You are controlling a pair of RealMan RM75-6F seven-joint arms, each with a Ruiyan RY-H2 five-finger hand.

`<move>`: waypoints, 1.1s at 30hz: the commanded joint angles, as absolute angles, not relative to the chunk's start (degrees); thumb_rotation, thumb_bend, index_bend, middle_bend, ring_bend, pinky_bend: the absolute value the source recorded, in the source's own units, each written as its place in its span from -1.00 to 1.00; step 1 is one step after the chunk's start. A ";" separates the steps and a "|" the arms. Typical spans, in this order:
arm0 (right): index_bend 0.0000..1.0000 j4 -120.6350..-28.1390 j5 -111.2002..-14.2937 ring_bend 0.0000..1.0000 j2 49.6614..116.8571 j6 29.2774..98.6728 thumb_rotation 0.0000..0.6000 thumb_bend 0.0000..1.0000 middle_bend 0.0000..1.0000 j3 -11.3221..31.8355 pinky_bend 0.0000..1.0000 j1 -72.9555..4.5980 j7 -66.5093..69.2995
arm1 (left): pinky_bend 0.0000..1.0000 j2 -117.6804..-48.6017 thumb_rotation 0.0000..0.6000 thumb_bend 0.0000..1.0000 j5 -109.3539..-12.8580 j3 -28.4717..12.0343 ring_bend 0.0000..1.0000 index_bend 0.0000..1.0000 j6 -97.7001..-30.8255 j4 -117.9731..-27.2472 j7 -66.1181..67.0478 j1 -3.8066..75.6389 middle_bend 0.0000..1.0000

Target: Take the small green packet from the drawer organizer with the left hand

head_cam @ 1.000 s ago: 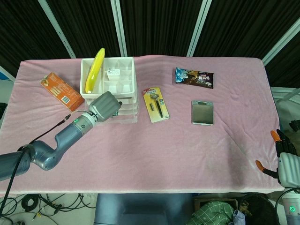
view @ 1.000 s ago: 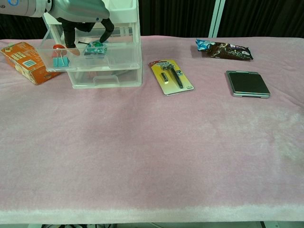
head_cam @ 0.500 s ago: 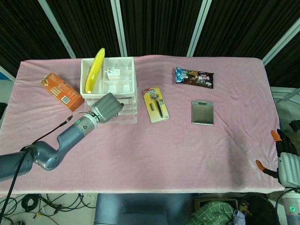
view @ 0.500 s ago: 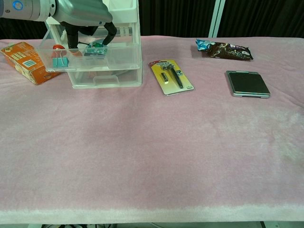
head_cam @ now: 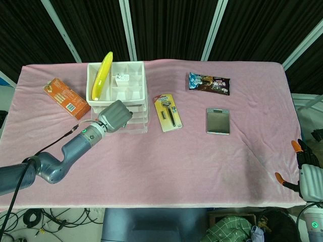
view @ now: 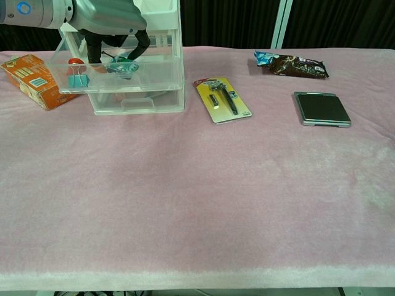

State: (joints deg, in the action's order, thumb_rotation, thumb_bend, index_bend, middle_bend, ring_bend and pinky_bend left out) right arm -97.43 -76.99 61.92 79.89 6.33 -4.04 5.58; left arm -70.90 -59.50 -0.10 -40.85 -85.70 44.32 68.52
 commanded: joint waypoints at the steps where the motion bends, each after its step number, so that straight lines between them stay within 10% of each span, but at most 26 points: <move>1: -1.00 -97.44 -76.97 -1.00 61.92 79.86 1.00 -0.73 -1.00 6.35 -0.75 -4.05 5.61 | 1.00 -70.95 1.00 -0.64 -59.50 -0.11 1.00 0.07 -40.86 -85.67 44.25 68.50 1.00; 33: -1.00 -97.38 -77.26 -1.00 61.96 80.17 1.00 -0.74 -1.00 6.33 -0.75 -3.96 5.75 | 1.00 -55.85 1.00 -0.61 -64.12 -6.63 1.00 0.16 -47.39 -100.96 37.40 66.72 1.00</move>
State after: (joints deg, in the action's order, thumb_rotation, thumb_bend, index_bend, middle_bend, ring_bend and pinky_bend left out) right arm -97.37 -77.25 61.96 80.17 6.34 -3.97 5.75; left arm -57.67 -62.52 -6.20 -46.38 -98.83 38.69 67.61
